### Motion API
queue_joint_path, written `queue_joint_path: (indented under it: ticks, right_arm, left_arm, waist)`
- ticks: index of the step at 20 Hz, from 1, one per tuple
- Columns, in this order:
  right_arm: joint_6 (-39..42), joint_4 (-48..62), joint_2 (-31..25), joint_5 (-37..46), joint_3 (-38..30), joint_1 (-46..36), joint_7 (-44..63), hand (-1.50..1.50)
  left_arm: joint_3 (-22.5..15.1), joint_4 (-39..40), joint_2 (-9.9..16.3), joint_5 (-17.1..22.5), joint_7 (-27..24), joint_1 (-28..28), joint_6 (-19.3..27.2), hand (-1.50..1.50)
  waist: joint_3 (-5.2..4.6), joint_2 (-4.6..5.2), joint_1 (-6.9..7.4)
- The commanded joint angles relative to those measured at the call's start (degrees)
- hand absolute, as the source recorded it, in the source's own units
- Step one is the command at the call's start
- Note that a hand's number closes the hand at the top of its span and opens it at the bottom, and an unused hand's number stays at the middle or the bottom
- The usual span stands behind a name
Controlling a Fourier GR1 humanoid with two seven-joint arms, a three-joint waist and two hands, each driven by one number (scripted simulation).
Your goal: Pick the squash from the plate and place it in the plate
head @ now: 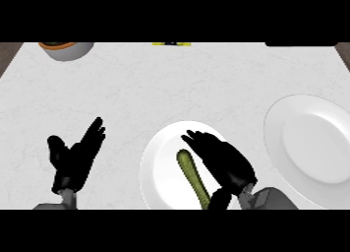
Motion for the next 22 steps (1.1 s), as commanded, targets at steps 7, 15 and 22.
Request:
queue_joint_path:
  ticks: [7,15,22]
  right_arm:
    - [1.4,4.0,1.7,8.3,4.9,2.9,-2.9,1.50]
    - [-0.7,8.5,2.3,12.5,0.7,-0.5,-10.5,1.50]
    - [-12.7,15.3,7.5,14.3,-23.2,-4.0,19.0,1.50]
  left_arm:
    - [0.2,2.4,-1.0,-0.8,-2.1,2.1,-1.6,0.00]
    - [0.9,4.9,-2.7,-2.1,0.2,-2.8,-0.1,0.00]
    - [1.4,0.1,-1.6,-2.2,-1.2,2.1,0.5,0.00]
  waist:
    - [-0.28,0.27,-0.10]
    - [-0.27,0.31,-0.25]
    - [-0.45,1.35,-3.43]
